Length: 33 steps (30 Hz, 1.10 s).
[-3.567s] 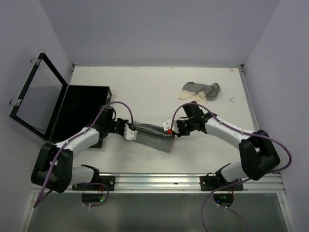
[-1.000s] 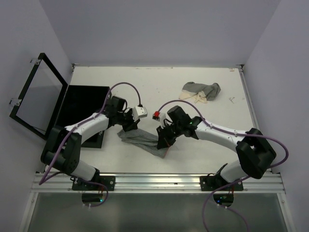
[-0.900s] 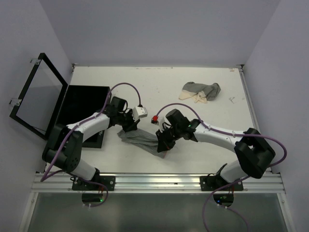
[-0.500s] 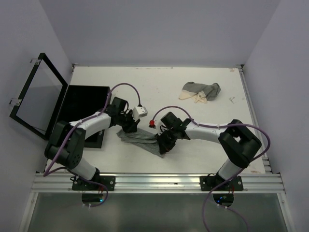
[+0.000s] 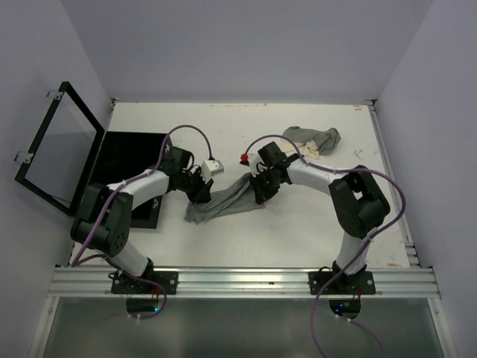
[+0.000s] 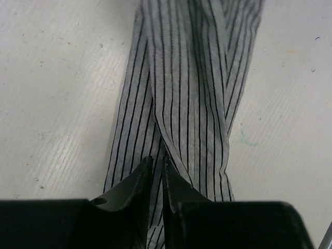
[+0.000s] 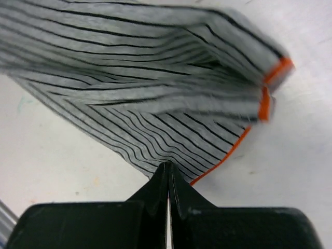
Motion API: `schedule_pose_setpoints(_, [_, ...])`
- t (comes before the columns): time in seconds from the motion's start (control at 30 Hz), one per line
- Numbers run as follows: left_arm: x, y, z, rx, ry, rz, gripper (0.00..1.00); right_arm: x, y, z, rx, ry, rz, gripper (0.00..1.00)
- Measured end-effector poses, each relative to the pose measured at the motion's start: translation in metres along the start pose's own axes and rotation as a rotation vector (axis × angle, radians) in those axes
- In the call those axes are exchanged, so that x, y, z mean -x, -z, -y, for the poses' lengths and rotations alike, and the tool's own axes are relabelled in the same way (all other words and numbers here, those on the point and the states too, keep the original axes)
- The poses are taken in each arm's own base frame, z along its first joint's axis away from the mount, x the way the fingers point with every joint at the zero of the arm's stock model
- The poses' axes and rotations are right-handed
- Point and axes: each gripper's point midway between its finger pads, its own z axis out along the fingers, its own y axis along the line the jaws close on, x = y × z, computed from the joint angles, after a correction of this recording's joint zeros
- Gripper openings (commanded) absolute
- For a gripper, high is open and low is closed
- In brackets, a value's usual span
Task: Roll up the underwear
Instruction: Fold the underwear
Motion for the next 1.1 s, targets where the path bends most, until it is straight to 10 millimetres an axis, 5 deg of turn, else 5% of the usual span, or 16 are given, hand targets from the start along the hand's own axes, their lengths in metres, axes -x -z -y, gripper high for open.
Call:
schedule_pose_setpoints(0.2, [0.004,-0.005,0.012,-0.062,-0.005,0.016,0.16,0.024,0.007,0.036,-0.043,0.06,0.048,0.0])
schedule_pose_setpoints(0.47, [0.016,-0.021,0.04,-0.086,-0.126,-0.004,0.25,0.031,0.02,0.029,0.01,0.059,0.088,0.01])
schedule_pose_setpoints(0.73, [0.057,0.008,0.039,-0.007,-0.193,0.111,0.5,0.049,0.073,0.043,0.163,-0.359,0.261,0.05])
schedule_pose_setpoints(0.83, [0.092,0.012,0.032,-0.01,-0.171,0.175,0.51,0.028,0.059,0.04,0.241,-0.622,0.268,0.15])
schedule_pose_setpoints(0.97, [0.142,-0.009,0.007,-0.057,-0.11,0.216,0.48,-0.012,0.022,0.018,0.316,-0.898,0.171,0.15])
schedule_pose_setpoints(1.1, [0.163,-0.042,-0.029,-0.136,0.033,0.232,0.54,0.0,0.015,0.014,0.357,-0.986,0.182,0.15])
